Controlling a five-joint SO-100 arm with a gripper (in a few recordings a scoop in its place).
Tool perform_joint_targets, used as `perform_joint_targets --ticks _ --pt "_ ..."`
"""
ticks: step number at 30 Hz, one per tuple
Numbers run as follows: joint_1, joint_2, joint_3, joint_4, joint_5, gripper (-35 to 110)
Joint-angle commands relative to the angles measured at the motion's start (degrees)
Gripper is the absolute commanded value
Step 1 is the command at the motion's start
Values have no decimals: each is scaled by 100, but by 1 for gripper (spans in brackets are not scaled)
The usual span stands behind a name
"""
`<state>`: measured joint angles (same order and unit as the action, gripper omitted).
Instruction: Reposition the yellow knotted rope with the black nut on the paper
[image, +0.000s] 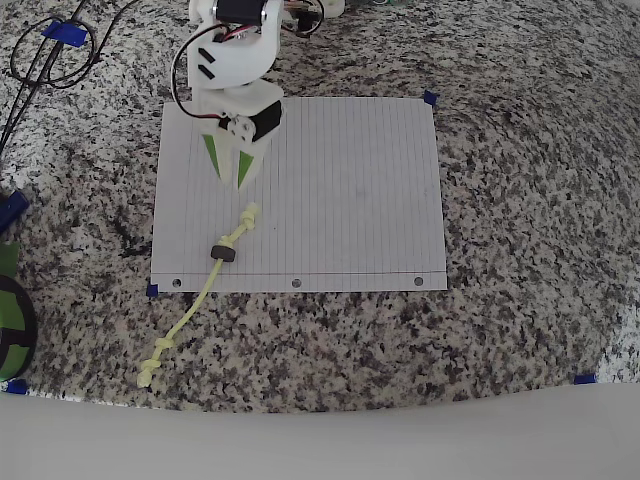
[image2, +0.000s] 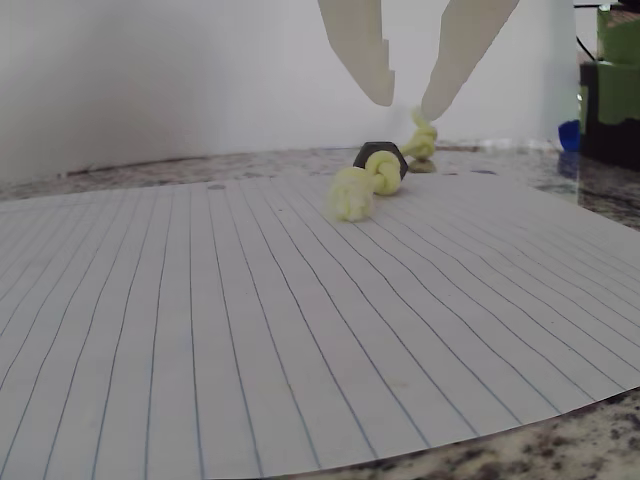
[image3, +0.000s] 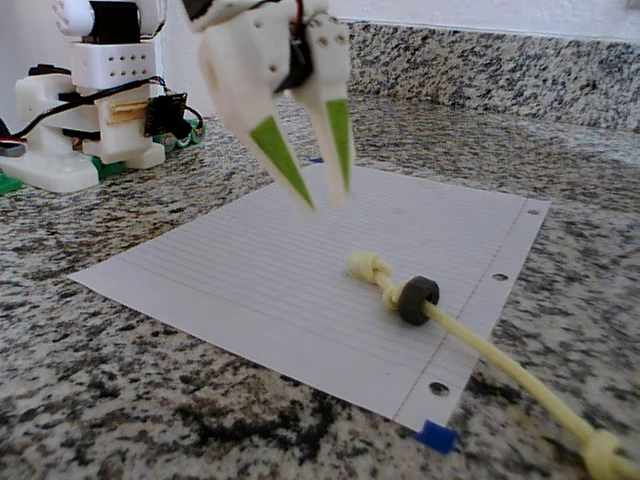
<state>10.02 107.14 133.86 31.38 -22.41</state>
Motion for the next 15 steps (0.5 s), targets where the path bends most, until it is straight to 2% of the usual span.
perform_joint_targets --ticks 1,6,9,15 --pt "0 -281 -369 -255 316 18" --pt "-79 -782 -729 -290 624 27" --pt "-141 -1028 -932 -149 765 37" --pt "-272 -1477 -1389 132 817 36"
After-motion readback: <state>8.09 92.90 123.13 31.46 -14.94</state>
